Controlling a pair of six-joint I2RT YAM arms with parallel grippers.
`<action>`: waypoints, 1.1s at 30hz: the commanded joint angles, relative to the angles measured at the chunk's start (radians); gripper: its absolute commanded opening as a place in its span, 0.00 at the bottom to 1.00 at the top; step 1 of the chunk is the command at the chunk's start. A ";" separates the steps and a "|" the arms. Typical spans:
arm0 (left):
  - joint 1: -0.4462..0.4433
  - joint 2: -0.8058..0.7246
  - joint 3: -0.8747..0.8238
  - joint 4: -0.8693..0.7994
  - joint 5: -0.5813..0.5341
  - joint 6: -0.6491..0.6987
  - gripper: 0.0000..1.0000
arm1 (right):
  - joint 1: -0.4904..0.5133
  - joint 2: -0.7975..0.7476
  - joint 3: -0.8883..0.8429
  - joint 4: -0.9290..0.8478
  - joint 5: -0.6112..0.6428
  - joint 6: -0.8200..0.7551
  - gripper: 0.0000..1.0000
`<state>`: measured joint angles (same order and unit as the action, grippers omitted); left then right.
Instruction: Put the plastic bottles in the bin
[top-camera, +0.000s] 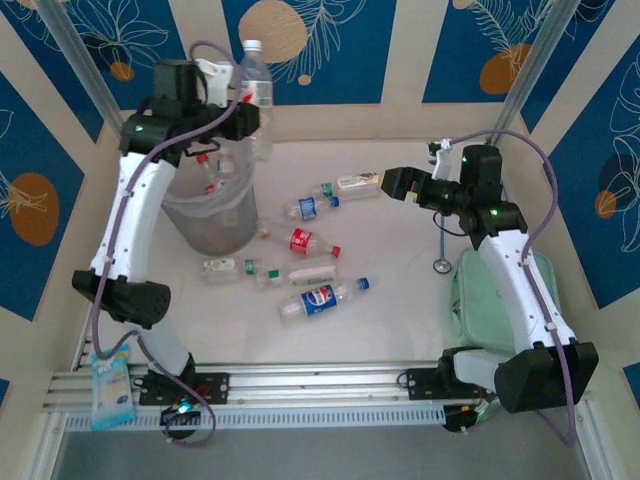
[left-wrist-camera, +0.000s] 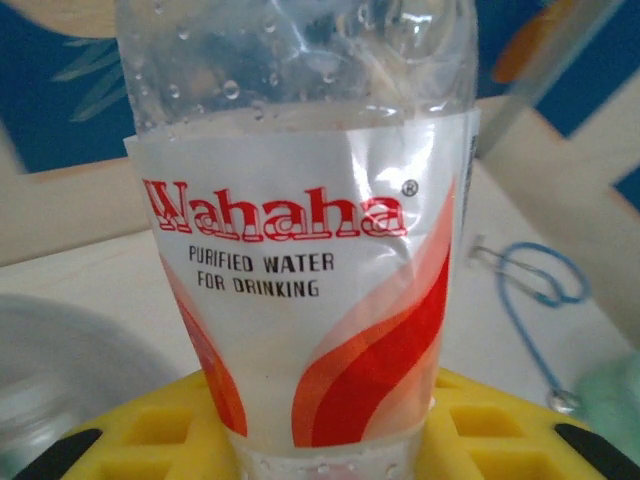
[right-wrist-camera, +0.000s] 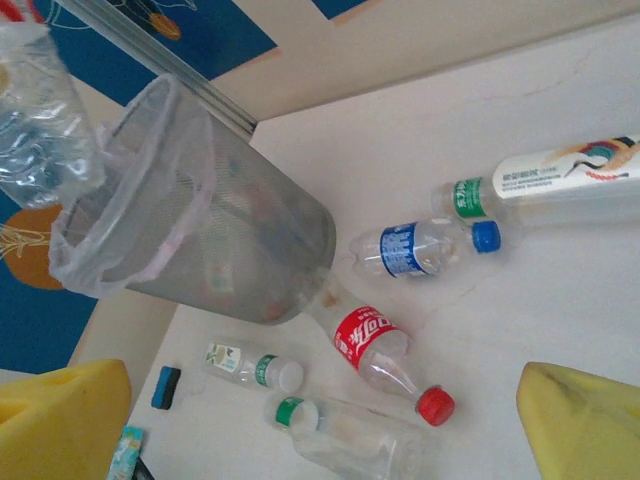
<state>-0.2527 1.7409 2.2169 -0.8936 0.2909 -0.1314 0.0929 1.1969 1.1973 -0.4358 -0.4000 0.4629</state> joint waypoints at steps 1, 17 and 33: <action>0.057 -0.062 0.019 -0.074 -0.086 0.062 0.00 | -0.002 0.005 0.002 -0.013 0.011 -0.010 0.99; 0.228 -0.125 -0.294 0.035 -0.322 0.162 0.00 | 0.020 0.071 0.008 0.001 0.008 -0.008 1.00; 0.228 -0.231 -0.589 0.073 -0.235 0.060 0.34 | 0.039 0.087 0.027 -0.020 0.026 -0.015 1.00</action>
<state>-0.0326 1.5394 1.6257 -0.8173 0.0189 -0.0616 0.1226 1.2690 1.1976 -0.4385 -0.3759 0.4625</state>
